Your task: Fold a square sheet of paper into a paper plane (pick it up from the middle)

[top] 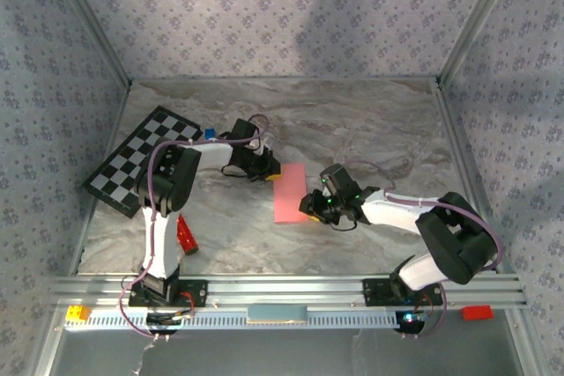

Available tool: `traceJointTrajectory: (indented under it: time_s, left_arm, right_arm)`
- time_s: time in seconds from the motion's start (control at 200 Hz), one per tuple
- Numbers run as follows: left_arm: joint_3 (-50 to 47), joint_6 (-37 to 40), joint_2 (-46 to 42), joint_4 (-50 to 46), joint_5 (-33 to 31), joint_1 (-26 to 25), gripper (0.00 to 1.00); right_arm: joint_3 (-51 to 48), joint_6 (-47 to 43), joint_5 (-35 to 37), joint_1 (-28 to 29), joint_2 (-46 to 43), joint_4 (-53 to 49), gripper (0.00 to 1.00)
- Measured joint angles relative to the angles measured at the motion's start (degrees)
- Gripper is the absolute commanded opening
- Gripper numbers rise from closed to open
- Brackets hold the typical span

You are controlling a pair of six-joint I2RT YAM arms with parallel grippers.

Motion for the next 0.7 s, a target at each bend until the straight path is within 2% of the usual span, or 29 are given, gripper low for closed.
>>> traceJointTrajectory:
  time_s: [0.7]
  left_arm:
    - [-0.4, -0.2, 0.0, 0.7, 0.5, 0.0, 0.10]
  right_arm:
    - [-0.3, 0.8, -1.1, -0.3, 1.0, -0.1, 0.36]
